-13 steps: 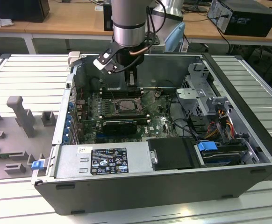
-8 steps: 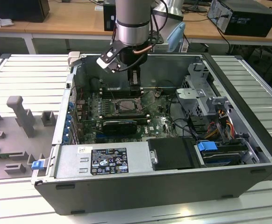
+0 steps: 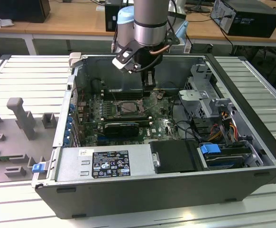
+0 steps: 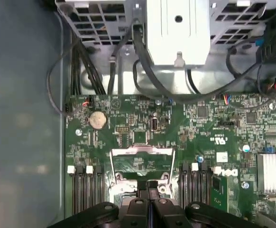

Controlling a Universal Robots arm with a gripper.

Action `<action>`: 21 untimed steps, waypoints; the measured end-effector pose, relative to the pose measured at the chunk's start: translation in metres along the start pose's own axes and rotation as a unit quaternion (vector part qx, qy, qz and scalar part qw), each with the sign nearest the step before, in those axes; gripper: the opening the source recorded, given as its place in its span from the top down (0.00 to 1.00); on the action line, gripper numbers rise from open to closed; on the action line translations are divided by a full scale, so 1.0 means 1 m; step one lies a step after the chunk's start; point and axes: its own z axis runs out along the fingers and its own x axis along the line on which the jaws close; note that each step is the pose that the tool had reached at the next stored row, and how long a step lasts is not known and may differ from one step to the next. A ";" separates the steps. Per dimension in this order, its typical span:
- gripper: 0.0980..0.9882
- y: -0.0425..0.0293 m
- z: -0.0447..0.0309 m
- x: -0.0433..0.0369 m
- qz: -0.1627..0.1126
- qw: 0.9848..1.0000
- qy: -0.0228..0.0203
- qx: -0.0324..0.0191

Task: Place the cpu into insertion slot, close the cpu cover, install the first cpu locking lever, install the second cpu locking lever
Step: 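Close the cpu cover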

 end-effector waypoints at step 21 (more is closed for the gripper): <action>0.99 0.0573 0.0225 0.0015 -0.040 0.999 0.009 0.017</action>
